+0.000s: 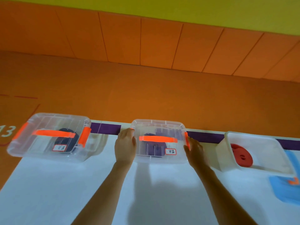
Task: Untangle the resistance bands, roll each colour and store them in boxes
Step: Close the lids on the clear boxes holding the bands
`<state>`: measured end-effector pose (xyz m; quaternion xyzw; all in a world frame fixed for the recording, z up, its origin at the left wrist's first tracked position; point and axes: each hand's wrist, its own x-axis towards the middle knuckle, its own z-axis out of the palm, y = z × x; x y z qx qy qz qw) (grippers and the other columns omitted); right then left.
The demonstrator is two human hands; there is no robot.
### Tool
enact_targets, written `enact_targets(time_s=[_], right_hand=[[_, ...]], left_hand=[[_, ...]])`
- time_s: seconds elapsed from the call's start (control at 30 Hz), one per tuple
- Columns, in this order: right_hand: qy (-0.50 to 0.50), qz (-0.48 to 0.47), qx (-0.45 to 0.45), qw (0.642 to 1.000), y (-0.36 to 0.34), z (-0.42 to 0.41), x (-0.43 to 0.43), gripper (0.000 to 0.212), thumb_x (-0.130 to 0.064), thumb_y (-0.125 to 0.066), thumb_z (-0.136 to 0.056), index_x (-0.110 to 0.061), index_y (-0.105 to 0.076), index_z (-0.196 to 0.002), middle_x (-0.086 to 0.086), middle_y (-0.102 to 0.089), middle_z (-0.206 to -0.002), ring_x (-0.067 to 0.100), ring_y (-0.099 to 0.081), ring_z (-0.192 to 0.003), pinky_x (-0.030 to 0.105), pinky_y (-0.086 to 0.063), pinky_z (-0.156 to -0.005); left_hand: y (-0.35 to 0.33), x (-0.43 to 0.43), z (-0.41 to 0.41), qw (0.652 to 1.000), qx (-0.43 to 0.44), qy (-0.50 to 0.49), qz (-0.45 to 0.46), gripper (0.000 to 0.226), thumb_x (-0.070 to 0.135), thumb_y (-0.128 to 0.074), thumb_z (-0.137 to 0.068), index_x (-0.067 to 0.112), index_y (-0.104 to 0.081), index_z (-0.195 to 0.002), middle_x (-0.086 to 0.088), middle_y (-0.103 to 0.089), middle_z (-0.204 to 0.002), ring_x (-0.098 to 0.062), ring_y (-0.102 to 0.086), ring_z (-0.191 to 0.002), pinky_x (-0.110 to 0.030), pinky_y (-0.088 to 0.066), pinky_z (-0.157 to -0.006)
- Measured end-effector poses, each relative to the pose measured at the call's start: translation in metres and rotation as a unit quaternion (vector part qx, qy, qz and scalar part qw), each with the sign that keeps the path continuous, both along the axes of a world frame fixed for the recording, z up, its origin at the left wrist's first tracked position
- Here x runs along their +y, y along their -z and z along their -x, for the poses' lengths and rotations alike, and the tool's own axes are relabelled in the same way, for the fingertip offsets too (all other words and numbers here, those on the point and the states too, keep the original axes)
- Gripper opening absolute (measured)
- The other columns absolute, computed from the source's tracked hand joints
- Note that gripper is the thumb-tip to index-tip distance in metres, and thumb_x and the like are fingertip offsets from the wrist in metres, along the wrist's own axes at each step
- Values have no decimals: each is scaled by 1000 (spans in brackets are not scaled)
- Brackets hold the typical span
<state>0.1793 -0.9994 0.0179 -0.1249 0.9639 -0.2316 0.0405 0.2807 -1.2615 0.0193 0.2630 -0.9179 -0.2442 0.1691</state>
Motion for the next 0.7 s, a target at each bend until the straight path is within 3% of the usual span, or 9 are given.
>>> enact_targets(time_s=[0.1,0.2,0.43,0.5,0.6,0.7], right_hand=[[7,-15,45,999,-23,-23,20,33,-26,-60,-106,-18,-65,-137,7,-70,-135,29,-67,-121,48,-54,-103],[-3,-104,44,994,-39,-46,50,29,-27,-59,-105,-20,-67,-132,1,-70,-132,23,-67,-118,39,-55,-96],[41,-146,27,988,-64,-65,141,22,-27,-56,-105,-23,-68,-122,-5,-68,-126,19,-66,-113,36,-57,-84],[66,-134,37,988,-65,-61,171,18,-22,-62,-102,-20,-71,-117,-2,-72,-119,23,-69,-107,39,-60,-80],[88,-104,65,989,-57,-41,222,17,-11,-75,-92,-14,-74,-109,6,-76,-106,31,-74,-93,43,-61,-69],[99,-98,68,988,-48,-11,276,18,-10,-76,-91,-14,-74,-108,4,-75,-108,32,-73,-93,44,-60,-66]], left_hand=[[-24,15,-2,993,-9,86,82,42,-4,-76,-86,4,-71,-127,-15,-73,-126,-37,-68,-119,-48,-60,-98],[-44,48,-5,978,-59,167,107,40,9,-66,-95,13,-67,-135,-8,-67,-140,-31,-59,-135,-45,-49,-113],[-58,144,-8,962,-83,230,123,36,23,-55,-104,24,-62,-140,4,-57,-152,-20,-47,-146,-37,-39,-119],[-54,176,-4,955,-92,254,123,37,24,-53,-105,25,-59,-141,3,-56,-151,-21,-46,-145,-38,-39,-116],[-42,226,8,947,-99,275,131,41,26,-50,-107,25,-54,-147,2,-50,-156,-21,-41,-149,-38,-34,-122],[-35,276,25,947,-119,272,121,45,28,-49,-108,26,-50,-153,2,-44,-163,-21,-36,-154,-37,-30,-127]])
